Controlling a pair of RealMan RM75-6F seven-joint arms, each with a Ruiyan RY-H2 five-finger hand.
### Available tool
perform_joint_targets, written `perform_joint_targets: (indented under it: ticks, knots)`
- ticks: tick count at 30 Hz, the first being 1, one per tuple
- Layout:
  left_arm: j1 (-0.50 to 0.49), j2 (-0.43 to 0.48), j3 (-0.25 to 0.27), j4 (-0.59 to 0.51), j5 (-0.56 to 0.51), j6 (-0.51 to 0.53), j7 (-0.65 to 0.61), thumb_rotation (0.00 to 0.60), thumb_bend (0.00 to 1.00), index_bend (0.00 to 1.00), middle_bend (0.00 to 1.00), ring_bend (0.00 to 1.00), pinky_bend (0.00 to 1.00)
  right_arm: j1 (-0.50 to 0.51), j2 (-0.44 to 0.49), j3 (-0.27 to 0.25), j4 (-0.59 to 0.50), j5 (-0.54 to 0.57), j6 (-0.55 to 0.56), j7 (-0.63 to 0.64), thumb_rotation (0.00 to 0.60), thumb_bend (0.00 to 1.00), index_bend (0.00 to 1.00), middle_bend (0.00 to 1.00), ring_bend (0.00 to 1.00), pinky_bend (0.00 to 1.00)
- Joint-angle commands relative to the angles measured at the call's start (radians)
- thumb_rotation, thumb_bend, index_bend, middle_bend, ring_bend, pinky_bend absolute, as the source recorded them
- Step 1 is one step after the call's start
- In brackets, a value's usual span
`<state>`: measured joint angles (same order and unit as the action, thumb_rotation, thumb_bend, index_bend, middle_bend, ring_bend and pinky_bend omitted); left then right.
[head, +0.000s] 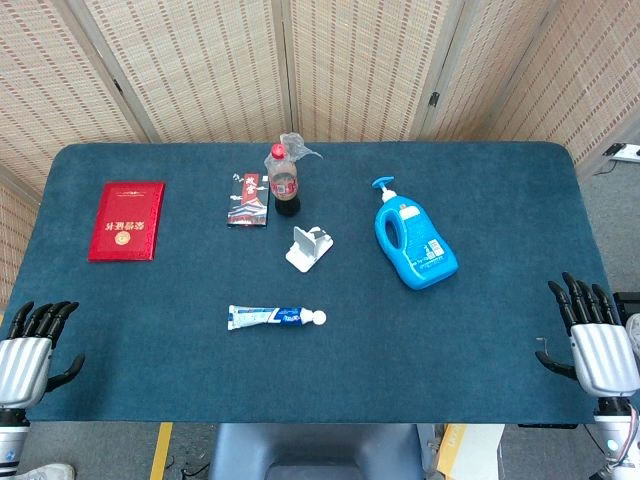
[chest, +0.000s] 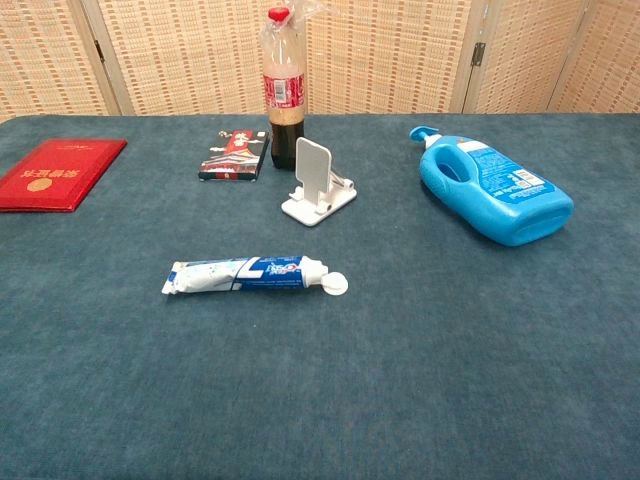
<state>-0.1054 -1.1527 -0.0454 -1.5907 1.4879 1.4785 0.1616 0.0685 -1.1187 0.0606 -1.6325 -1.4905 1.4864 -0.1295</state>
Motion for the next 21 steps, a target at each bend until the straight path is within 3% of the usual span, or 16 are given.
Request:
perform_joint_targets:
  ticks: [1, 12, 21]
  knots:
    - [-0.001, -0.003, -0.003, 0.002, -0.003, 0.001, 0.001, 0.6, 0.32, 0.17, 0.2, 0.17, 0.11, -0.001, 0.001, 0.0, 0.0, -0.003, 0.002, 0.002, 0.6, 0.0, 0.0, 0.0, 0.0, 0.0]
    - [-0.016, -0.004, -0.017, -0.008, 0.016, 0.013, 0.003, 0.6, 0.32, 0.18, 0.22, 0.2, 0.12, -0.012, 0.011, -0.006, 0.0, -0.019, 0.02, 0.034, 0.6, 0.0, 0.0, 0.0, 0.0, 0.0]
    - [-0.12, -0.019, -0.045, -0.056, 0.096, -0.06, -0.02, 0.6, 0.32, 0.18, 0.23, 0.22, 0.13, -0.023, 0.037, 0.004, -0.016, -0.036, 0.059, 0.04, 0.6, 0.0, 0.0, 0.0, 0.0, 0.0]
